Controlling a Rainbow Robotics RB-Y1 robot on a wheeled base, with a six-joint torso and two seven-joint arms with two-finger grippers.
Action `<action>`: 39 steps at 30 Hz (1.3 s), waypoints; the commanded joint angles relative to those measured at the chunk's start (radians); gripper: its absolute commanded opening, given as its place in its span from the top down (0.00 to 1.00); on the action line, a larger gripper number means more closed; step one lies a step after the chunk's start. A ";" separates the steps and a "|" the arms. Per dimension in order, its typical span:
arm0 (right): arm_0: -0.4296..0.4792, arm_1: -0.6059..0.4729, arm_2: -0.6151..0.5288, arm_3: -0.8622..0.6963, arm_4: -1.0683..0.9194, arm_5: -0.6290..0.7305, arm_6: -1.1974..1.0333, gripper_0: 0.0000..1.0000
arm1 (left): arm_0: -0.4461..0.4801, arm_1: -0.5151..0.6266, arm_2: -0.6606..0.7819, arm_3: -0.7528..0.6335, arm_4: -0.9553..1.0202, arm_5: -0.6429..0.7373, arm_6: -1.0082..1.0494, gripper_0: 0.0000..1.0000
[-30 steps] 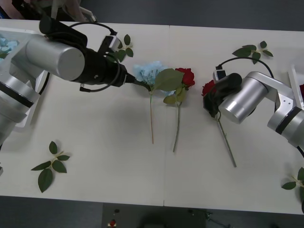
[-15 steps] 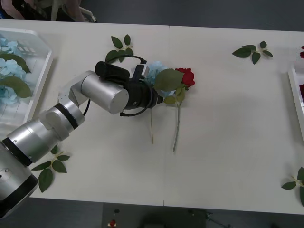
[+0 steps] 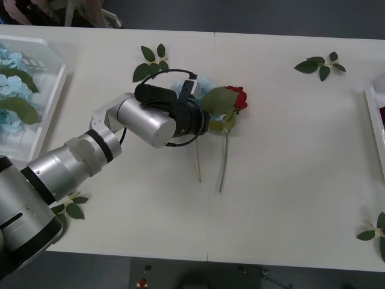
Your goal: Put the red flowers into the right box and the blue flowers into the left box
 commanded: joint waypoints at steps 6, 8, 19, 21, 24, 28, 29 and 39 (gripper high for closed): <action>-0.040 0.016 0.012 0.059 0.008 -0.039 0.035 0.96 | -0.027 0.021 -0.031 -0.023 -0.025 -0.009 -0.040 1.00; -0.040 0.016 0.010 0.059 -0.002 -0.039 0.035 0.72 | -0.027 0.024 -0.031 -0.023 -0.028 -0.009 -0.042 1.00; -0.040 -0.036 0.013 -0.059 -0.243 0.088 0.054 0.34 | -0.078 0.300 0.123 -0.391 0.022 0.359 -0.031 1.00; -0.040 -0.070 0.013 -0.149 -0.322 0.213 0.018 0.33 | -0.093 0.418 0.219 -0.555 0.107 0.595 -0.037 1.00; -0.040 -0.109 0.013 -0.278 -0.400 0.369 -0.097 0.33 | -0.090 0.576 0.334 -0.722 0.232 0.876 -0.051 1.00; -0.040 -0.124 0.013 -0.465 -0.447 0.568 -0.331 0.34 | -0.044 0.833 0.380 -0.802 0.401 1.095 -0.122 1.00; -0.039 -0.122 0.015 -0.520 -0.444 0.622 -0.394 0.33 | -0.006 0.900 0.376 -0.793 0.429 1.123 -0.183 1.00; -0.054 -0.003 0.110 -0.846 -0.358 0.911 -0.683 0.34 | 0.306 1.037 0.373 -0.672 0.074 0.957 -0.491 1.00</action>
